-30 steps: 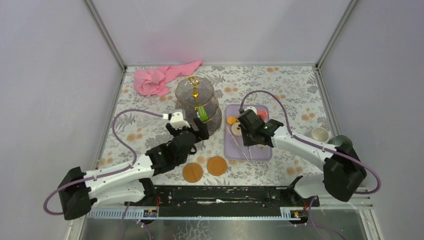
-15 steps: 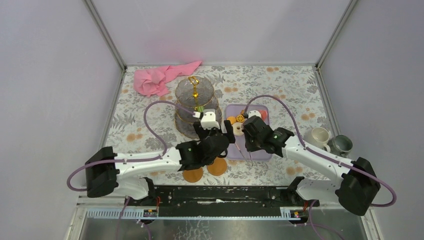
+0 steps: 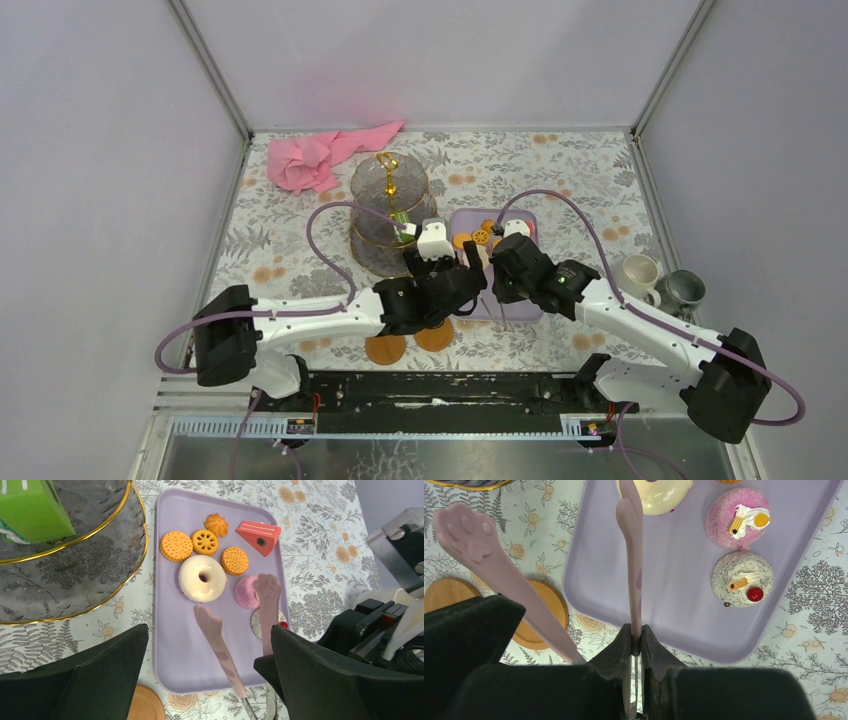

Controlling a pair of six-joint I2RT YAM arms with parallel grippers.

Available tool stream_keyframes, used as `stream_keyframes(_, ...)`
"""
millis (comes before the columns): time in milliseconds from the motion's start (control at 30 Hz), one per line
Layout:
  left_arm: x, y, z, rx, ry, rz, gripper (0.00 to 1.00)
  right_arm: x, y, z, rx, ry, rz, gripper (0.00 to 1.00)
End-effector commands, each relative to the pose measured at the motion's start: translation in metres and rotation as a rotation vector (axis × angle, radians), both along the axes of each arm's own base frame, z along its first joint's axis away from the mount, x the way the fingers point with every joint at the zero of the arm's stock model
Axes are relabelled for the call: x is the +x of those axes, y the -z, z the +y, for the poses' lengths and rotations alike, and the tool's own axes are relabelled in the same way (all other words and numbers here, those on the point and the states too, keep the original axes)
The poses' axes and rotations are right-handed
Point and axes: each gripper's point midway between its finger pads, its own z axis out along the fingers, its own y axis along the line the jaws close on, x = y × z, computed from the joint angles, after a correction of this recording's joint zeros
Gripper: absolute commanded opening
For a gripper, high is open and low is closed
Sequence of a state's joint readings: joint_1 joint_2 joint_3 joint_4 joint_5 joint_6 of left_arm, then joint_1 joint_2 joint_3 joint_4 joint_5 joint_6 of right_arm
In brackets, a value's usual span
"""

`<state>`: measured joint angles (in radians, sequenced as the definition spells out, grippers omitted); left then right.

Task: Serve the afternoon tea
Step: Pick up the clamp from the tray, then adjust the clamp.

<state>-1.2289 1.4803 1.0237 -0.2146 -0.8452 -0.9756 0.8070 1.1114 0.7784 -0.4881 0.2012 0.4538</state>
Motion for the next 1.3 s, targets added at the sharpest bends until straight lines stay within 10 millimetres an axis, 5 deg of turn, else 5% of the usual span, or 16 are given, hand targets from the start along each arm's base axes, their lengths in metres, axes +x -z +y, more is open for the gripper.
stream_keyframes(0,-0.002,0.0,0.0,-0.016,-0.025,0.016,0.99,0.005,-0.012,0.002,0.03,0.024,-0.049,0.01)
stream_keyframes(233,-0.004,0.015,-0.002,-0.014,-0.015,0.039,0.9,0.007,-0.014,0.004,0.03,0.04,-0.056,0.0)
stream_keyframes(433,-0.006,0.024,-0.001,-0.035,-0.014,0.043,0.58,0.007,-0.012,0.003,0.026,0.058,-0.05,0.0)
stream_keyframes(700,0.0,0.029,-0.003,-0.036,-0.018,0.045,0.53,0.008,-0.011,0.007,0.014,0.064,-0.042,0.0)
stream_keyframes(1000,-0.002,0.045,0.005,-0.056,-0.003,0.082,0.0,0.014,-0.006,0.002,-0.019,0.116,-0.043,0.0)
stream_keyframes(1267,-0.005,0.055,0.025,-0.061,-0.018,0.097,0.0,0.022,0.001,-0.005,-0.085,0.164,-0.046,0.0)
